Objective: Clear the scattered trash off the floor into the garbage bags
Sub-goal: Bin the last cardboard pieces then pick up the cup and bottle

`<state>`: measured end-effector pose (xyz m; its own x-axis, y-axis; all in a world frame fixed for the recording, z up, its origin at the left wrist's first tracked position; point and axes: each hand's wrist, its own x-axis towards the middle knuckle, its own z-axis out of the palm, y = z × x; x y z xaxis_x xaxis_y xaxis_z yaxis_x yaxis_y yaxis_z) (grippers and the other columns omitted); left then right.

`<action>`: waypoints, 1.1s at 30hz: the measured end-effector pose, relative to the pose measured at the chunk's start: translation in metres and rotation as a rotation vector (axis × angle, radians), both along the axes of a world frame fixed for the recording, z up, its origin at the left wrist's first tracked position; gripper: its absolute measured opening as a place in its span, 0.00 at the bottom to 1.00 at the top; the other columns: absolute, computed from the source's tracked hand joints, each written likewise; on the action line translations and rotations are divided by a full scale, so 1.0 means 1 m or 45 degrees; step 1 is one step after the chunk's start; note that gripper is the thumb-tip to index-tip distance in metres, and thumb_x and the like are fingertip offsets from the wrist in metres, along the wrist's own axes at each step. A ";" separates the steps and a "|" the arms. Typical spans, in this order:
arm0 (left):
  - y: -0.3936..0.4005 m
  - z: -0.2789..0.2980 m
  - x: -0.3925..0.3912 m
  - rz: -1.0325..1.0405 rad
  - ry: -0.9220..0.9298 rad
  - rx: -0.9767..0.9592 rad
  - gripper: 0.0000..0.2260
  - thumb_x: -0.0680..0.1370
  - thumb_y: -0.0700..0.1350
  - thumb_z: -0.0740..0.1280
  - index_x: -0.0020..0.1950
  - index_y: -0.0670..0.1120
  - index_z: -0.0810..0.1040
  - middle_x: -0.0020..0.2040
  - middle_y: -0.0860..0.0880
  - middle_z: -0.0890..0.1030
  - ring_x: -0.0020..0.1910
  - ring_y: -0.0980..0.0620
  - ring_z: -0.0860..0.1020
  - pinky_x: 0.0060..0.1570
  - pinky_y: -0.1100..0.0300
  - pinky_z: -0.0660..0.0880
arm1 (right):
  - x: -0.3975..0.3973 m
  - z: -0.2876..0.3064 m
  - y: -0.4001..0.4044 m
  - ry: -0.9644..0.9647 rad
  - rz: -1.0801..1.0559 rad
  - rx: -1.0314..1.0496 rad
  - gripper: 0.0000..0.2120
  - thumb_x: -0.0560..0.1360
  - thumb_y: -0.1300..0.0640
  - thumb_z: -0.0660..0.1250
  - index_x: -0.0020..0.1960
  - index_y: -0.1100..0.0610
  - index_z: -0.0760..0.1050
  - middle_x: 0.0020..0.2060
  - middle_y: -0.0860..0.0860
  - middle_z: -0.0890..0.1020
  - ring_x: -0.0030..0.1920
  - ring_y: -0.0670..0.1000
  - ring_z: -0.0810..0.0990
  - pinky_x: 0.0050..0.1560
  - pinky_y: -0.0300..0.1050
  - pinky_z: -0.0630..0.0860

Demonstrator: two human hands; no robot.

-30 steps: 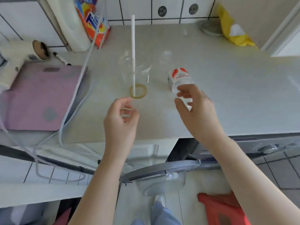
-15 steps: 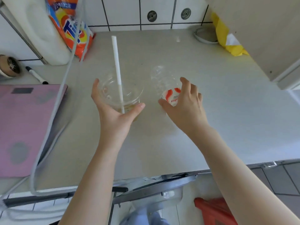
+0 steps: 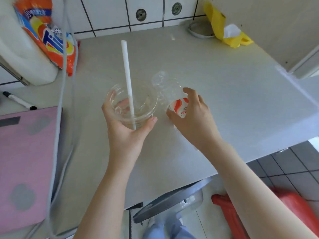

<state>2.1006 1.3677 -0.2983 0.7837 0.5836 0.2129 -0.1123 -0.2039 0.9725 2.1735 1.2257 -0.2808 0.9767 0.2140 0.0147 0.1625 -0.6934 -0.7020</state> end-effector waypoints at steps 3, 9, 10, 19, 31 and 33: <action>-0.006 0.007 -0.005 -0.106 -0.029 0.046 0.41 0.65 0.35 0.78 0.70 0.48 0.60 0.61 0.51 0.72 0.60 0.62 0.73 0.54 0.74 0.69 | -0.023 0.002 -0.012 -0.034 -0.111 0.067 0.30 0.74 0.45 0.67 0.71 0.48 0.60 0.63 0.49 0.72 0.60 0.48 0.73 0.50 0.41 0.68; -0.036 0.018 -0.016 -0.451 -0.022 0.026 0.41 0.65 0.37 0.79 0.71 0.49 0.60 0.63 0.44 0.73 0.61 0.53 0.74 0.55 0.62 0.74 | -0.076 0.012 -0.056 -0.120 -0.307 0.122 0.30 0.72 0.44 0.69 0.70 0.46 0.61 0.62 0.45 0.74 0.53 0.37 0.70 0.45 0.27 0.66; -0.045 0.020 -0.018 -0.501 -0.018 0.026 0.42 0.65 0.38 0.79 0.72 0.49 0.60 0.65 0.42 0.72 0.61 0.54 0.74 0.56 0.60 0.75 | -0.085 0.013 -0.066 -0.126 -0.351 0.124 0.30 0.72 0.44 0.69 0.70 0.45 0.61 0.62 0.44 0.73 0.52 0.35 0.68 0.45 0.25 0.66; -0.146 0.019 -0.047 -0.994 0.055 0.054 0.43 0.62 0.41 0.81 0.71 0.52 0.62 0.60 0.54 0.75 0.61 0.57 0.74 0.57 0.63 0.74 | -0.175 0.009 -0.164 -0.119 -0.765 0.064 0.30 0.73 0.41 0.67 0.71 0.43 0.59 0.66 0.40 0.70 0.59 0.38 0.69 0.49 0.28 0.64; -0.320 -0.025 -0.137 -1.436 0.229 0.116 0.40 0.61 0.50 0.81 0.68 0.47 0.68 0.61 0.49 0.79 0.59 0.47 0.78 0.62 0.47 0.74 | -0.330 -0.023 -0.313 -0.077 -1.247 0.094 0.31 0.71 0.43 0.69 0.70 0.44 0.62 0.62 0.44 0.74 0.59 0.45 0.75 0.57 0.47 0.76; -0.355 -0.041 -0.161 -1.472 0.288 0.109 0.42 0.60 0.53 0.82 0.69 0.47 0.68 0.61 0.46 0.79 0.58 0.42 0.79 0.60 0.43 0.74 | -0.362 -0.030 -0.344 -0.049 -1.287 0.083 0.32 0.71 0.43 0.70 0.71 0.45 0.61 0.63 0.44 0.73 0.59 0.44 0.74 0.58 0.45 0.75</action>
<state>1.9393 1.0128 -0.3392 0.8622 -0.5065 0.0055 -0.0999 -0.1594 0.9822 1.8114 0.8817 -0.3106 0.6986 -0.7148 0.0325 -0.4556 -0.4793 -0.7501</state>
